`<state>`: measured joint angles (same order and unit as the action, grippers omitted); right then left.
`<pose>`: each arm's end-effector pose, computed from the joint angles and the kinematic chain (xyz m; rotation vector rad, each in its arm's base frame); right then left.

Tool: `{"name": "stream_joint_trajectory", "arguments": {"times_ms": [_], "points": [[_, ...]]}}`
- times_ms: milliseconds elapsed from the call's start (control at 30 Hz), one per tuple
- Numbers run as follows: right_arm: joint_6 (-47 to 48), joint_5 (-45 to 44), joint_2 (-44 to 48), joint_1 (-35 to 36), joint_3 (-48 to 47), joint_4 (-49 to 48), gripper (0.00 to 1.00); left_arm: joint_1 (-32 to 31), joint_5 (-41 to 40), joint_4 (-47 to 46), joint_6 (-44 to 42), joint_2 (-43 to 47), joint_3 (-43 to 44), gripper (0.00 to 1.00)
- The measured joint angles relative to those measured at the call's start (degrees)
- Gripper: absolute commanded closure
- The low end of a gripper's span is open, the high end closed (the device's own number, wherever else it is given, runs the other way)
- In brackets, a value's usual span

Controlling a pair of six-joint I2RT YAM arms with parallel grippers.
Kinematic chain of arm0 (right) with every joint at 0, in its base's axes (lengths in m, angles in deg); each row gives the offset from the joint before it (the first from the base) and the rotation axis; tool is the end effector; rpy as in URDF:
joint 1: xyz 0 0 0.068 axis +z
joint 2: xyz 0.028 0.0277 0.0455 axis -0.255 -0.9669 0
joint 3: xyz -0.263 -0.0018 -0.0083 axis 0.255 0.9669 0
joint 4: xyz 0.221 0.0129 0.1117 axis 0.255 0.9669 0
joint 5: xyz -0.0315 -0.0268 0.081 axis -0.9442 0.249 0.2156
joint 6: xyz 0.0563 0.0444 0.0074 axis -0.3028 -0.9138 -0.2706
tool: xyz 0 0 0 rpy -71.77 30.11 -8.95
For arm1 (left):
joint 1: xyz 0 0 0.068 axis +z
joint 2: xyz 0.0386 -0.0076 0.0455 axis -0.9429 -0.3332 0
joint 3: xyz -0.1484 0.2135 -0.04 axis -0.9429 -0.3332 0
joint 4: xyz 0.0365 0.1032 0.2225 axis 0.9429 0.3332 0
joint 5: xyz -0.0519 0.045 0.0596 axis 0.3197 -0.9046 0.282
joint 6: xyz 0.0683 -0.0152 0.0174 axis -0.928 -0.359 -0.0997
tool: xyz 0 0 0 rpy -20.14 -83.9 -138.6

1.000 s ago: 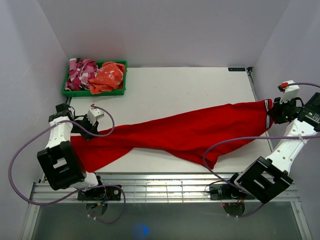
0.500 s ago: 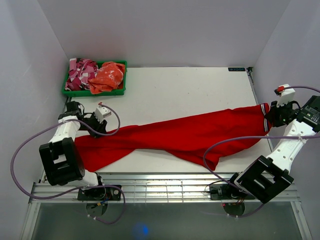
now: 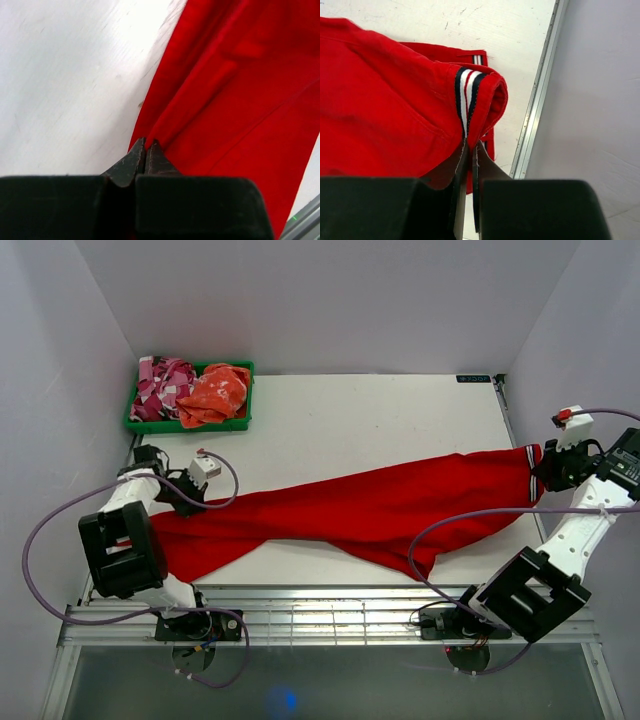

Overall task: Fold and stack the trousers
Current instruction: Flatten the trousers out

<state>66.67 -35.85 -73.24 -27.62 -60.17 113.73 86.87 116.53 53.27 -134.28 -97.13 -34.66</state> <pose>0.2080 -0.1401 0.3238 -0.3916 2.1753 -0.0468 0.2571 0.0418 0.1606 1.0961 2.3597 -0.4199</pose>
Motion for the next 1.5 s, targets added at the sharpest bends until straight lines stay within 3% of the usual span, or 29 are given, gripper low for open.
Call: {"name": "stream_joint_trajectory", "arguments": {"times_ms": [233,367,500,633,767,1033,1100,1133,1167,1200,1267,1300,1333,1367,1500], "points": [[-1.7,3.4,0.8,-1.7,-2.0,3.1,0.92,12.0,3.6,5.4,-2.3,10.2,3.8,1.0],[-2.4,5.7,1.5,-4.5,-2.9,4.8,0.92,13.9,5.8,8.0,-4.2,17.4,5.8,1.0],[-2.6,6.6,1.8,-6.5,-4.0,5.6,0.92,14.2,8.1,10.4,-4.9,18.8,7.4,1.0],[-5.6,7.3,1.2,-6.3,-4.7,5.1,0.92,14.0,9.9,10.6,-2.7,13.7,10.4,1.0],[-10.8,6.7,-3.2,-1.5,-6.5,1.2,0.92,11.6,10.4,6.9,2.1,4.0,16.1,1.0],[-20.0,-6.8,-14.9,14.3,-6.7,-13.7,0.92,3.0,3.8,-4.6,11.7,-17.7,27.4,0.98],[-22.4,-9.5,-19.6,16.4,-8.2,-15.8,0.92,1.6,2.1,-6.4,14.3,-21.5,28.8,0.91],[-23.4,-10.5,-22.4,17.1,-9.4,-16.4,0.84,1.1,1.4,-7.1,15.6,-23.3,29.7,0.84],[-24.4,-11.5,-25.2,17.6,-10.9,-16.8,0.77,0.8,0.7,-7.9,16.8,-24.7,30.3,0.65],[-25.2,-12.3,-28.1,18.1,-12.9,-16.7,0.7,0.6,0.0,-8.5,17.7,-25.7,30.7,0.56],[-26.1,-13.9,-33.4,18.7,-17.0,-16.7,0.37,0.7,-2.0,-9.2,19.3,-26.0,30.8,0.36],[-26.3,-14.3,-35.4,18.8,-19.1,-16.2,0.22,0.9,-2.6,-9.2,19.5,-25.6,30.8,0.34],[-25.8,-14.8,-36.9,18.8,-20.8,-15.8,0.07,1.1,-3.1,-8.8,19.6,-25.0,30.8,0.18],[-25.4,-15.1,-37.5,18.7,-21.7,-15.3,0.04,1.2,-3.2,-8.0,19.0,-24.1,30.7,0.17],[-20.0,-15.1,-34.8,17.6,-21.5,-11.7,0.09,2.0,-3.3,-2.4,15.5,-14.8,26.4,0.14]]}}
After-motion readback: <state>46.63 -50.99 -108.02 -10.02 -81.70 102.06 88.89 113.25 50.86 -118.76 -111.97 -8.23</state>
